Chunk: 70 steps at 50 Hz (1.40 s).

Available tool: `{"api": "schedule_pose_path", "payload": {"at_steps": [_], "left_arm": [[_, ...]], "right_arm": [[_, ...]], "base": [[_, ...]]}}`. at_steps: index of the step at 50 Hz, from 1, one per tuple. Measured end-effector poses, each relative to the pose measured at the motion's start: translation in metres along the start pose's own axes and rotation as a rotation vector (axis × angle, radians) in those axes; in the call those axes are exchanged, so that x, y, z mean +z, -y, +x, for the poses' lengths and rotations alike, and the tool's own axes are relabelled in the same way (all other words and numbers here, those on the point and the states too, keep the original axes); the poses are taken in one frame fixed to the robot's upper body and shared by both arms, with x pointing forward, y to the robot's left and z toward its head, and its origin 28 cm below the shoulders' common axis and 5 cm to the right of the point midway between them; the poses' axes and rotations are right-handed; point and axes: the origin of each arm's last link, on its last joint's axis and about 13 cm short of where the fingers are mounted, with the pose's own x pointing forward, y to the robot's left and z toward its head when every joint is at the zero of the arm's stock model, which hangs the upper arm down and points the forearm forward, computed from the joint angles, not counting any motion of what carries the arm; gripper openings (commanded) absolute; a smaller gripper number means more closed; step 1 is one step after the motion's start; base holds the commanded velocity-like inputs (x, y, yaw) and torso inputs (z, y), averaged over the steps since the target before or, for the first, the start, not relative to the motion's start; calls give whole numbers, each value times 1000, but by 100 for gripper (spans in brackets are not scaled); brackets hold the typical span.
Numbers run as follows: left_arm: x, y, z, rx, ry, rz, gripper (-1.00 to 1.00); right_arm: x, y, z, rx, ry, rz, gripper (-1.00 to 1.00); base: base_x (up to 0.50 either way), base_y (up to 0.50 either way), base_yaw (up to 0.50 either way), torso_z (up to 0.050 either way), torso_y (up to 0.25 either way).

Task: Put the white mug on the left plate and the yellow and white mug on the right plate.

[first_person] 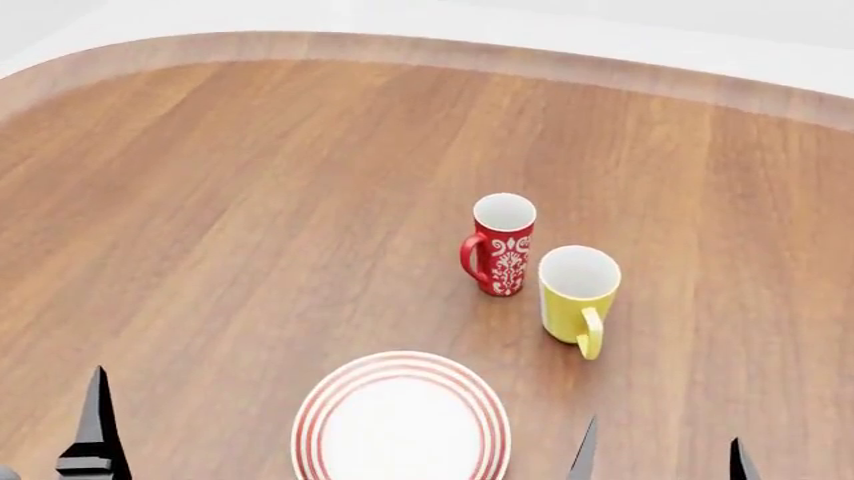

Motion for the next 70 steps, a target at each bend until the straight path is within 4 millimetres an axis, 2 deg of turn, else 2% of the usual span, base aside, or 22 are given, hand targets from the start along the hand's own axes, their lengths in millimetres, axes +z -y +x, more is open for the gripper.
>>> {"api": "schedule_pose_path", "payload": {"at_steps": [13, 25, 43, 59, 70], "left_arm": [[0, 0, 0, 1, 3, 6, 100], [4, 0, 2, 27, 17, 3, 100], [9, 3, 2, 42, 28, -15, 100], [14, 2, -8, 49, 30, -39, 100], [17, 0, -9, 53, 34, -46, 100]], "right_arm": [[1, 3, -3, 21, -20, -28, 100], [6, 26, -15, 129, -139, -86, 100], [40, 57, -20, 299, -282, -150, 100], [66, 71, -32, 424, -350, -147, 100], [77, 72, -42, 519, -385, -177, 100]], "base": [[0, 0, 0, 0, 0], [0, 0, 0, 0, 0], [0, 0, 0, 0, 0], [0, 0, 0, 0, 0], [0, 0, 0, 0, 0]]}}
